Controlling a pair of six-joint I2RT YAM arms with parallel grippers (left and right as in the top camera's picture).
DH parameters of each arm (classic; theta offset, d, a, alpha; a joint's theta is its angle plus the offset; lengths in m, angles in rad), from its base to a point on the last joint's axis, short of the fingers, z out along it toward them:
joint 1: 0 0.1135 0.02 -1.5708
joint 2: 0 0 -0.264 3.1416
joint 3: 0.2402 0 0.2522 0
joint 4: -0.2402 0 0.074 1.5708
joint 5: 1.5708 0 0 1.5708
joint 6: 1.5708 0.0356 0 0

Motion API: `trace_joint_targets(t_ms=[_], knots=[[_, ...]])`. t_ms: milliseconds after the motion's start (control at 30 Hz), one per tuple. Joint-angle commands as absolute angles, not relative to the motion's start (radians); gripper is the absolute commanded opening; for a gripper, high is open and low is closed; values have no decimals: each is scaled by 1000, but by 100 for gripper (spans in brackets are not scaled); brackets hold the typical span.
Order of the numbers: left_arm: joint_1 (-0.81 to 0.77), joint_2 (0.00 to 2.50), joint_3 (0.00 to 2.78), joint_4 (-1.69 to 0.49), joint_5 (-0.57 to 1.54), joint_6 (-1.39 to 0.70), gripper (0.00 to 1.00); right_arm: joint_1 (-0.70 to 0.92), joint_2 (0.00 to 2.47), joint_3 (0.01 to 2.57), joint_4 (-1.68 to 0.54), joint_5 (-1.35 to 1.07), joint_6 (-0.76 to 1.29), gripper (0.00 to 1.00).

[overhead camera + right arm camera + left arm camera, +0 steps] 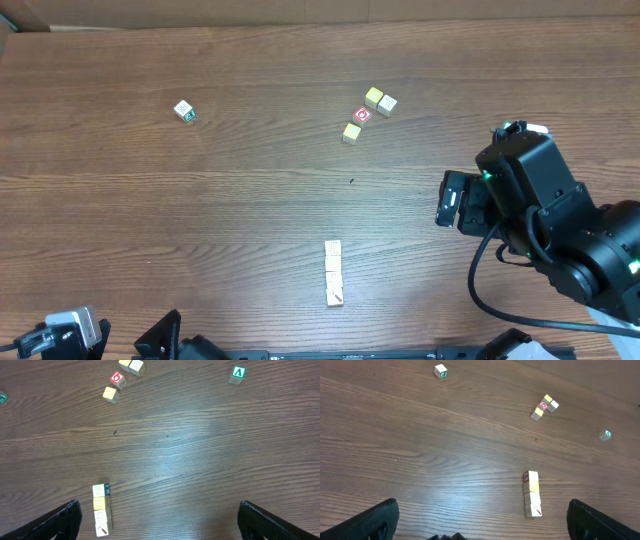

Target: Flip 4 blocks

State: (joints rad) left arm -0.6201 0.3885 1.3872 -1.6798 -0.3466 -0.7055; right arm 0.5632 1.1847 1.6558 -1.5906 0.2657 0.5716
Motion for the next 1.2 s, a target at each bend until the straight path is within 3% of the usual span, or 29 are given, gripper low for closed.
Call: trace_joint_targets(t_ms=[0, 300, 500, 700, 933, 1167], knots=[[-616, 383, 1383, -1680, -339, -722, 100, 561, 1156, 1668, -1592, 268, 568, 100], [-616, 383, 1383, -1680, -339, -722, 100, 519, 919, 1576, -1482, 320, 508, 100], [-616, 383, 1383, -1680, -339, -722, 100, 433, 614, 1245, -1088, 237, 278, 100], [-616, 383, 1383, -1680, -339, -722, 100, 308, 296, 767, -665, 119, 234, 100], [-616, 383, 1383, -1680, -339, -722, 100, 212, 118, 368, -406, -73, 234, 100], [-616, 383, 1383, -1680, -339, -722, 100, 205, 36, 128, -179, -91, 234, 100]])
